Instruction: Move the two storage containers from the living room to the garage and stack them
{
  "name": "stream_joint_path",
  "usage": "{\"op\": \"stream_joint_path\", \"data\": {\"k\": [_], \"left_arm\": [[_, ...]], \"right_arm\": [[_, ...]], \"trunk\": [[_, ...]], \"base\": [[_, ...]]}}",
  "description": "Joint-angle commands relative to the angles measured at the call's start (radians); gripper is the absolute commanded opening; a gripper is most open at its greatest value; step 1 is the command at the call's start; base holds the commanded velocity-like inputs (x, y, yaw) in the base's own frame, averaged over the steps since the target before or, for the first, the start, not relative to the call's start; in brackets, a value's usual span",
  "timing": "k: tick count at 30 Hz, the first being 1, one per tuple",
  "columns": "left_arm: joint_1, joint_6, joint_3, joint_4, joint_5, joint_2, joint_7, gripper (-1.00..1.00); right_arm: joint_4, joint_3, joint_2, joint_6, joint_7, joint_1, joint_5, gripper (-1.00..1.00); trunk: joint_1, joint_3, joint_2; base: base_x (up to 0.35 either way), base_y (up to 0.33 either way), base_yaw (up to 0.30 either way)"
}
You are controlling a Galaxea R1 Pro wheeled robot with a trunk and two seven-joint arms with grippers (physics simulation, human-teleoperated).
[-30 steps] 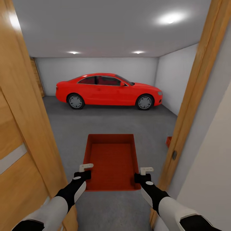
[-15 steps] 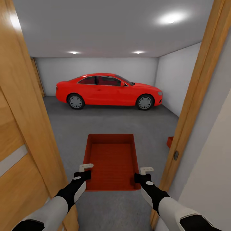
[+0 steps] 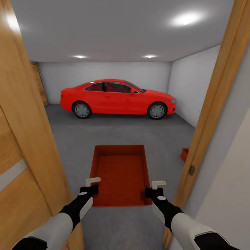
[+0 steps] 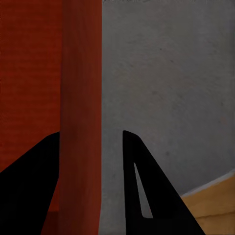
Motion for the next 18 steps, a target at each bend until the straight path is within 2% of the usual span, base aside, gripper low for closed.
{"op": "stream_joint_path", "data": {"k": [1,11,12,18], "left_arm": [[-0.001,0.005,-0.003,-0.008,0.002,0.001,0.010,-1.00],[-0.001,0.005,-0.005,-0.009,0.004,0.001,0.010,-1.00],[-0.001,0.005,0.045,-0.013,-0.065,0.001,0.010,-1.00],[-0.001,0.005,0.045,-0.013,-0.065,0.001,0.010,-1.00]], "right_arm": [[0.004,0.014,0.000,-0.003,-0.005,-0.001,-0.014,-1.00],[0.004,0.009,0.000,-0.004,-0.006,-0.001,-0.009,-1.00],[0.004,0.027,0.000,-0.004,-0.006,0.000,-0.043,-1.00],[0.004,0.027,0.000,-0.003,-0.005,-0.001,-0.043,-1.00]], "trunk": [[0.001,-0.002,-0.002],[0.001,-0.002,-0.002],[0.001,-0.002,-0.002],[0.001,-0.002,-0.002]], "base": [[0.260,0.000,0.000],[0.311,0.000,0.000],[0.321,0.000,0.000],[0.321,0.000,0.000]]}}
